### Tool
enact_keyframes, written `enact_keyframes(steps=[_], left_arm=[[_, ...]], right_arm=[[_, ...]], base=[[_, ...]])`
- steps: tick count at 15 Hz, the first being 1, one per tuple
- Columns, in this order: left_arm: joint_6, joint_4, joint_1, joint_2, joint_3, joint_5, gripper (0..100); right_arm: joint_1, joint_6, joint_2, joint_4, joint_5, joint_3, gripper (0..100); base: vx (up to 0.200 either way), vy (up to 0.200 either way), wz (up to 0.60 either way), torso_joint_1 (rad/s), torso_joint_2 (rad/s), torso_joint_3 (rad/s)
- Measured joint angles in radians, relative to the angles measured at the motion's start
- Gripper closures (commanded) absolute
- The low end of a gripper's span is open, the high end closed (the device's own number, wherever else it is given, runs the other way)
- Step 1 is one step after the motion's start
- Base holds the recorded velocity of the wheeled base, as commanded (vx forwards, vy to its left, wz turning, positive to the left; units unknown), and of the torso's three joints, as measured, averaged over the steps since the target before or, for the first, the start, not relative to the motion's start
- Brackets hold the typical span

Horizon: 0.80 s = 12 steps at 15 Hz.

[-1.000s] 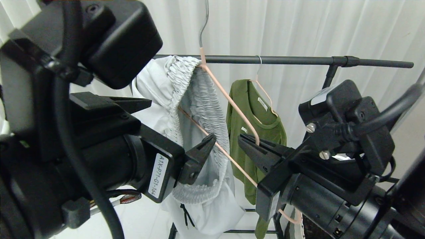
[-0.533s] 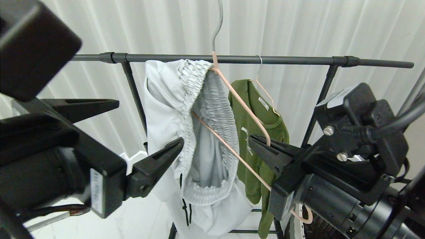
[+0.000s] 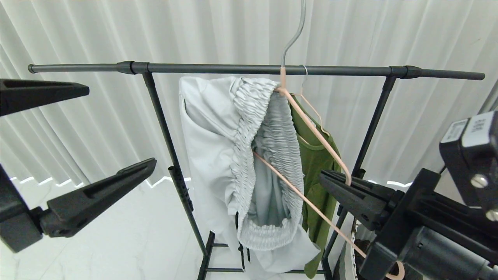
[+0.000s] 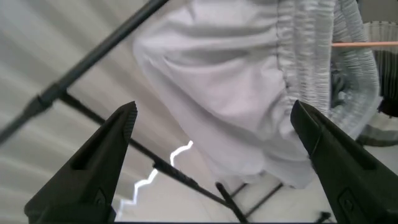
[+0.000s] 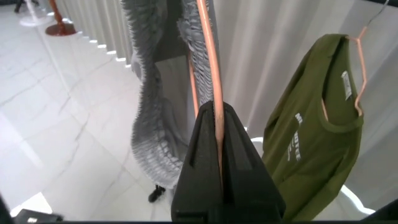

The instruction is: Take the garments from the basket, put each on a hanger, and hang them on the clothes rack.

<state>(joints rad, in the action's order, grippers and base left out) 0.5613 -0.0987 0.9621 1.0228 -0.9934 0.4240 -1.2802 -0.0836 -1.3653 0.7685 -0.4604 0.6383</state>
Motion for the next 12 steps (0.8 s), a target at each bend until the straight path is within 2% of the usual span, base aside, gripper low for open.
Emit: enact_keyframes(steps=[3,5,7,12], left_arm=[[0.062,0.106,-0.057,0.026,0.012,-0.075,0],[0.096,0.191,-0.067,0.056,0.041,-0.116,0],[0.126,0.235,-0.072,0.079,0.069,-0.149,0],[0.132,0.303,-0.108,0.121,0.091,-0.16,0]], right_arm=[[-0.046,0.014,0.027,-0.025,0.0,-0.012,100],[-0.075,0.014,0.031,-0.025,0.0,-0.012,100],[-0.105,0.016,0.031,-0.025,0.0,-0.012,100],[-0.189,0.017,0.031,-0.069,0.0,-0.013,100]], base=[[0.0,0.0,0.0,0.0,0.0,0.0],[0.0,0.0,0.0,0.0,0.0,0.0],[0.0,0.0,0.0,0.0,0.0,0.0],[0.0,0.0,0.0,0.0,0.0,0.0]])
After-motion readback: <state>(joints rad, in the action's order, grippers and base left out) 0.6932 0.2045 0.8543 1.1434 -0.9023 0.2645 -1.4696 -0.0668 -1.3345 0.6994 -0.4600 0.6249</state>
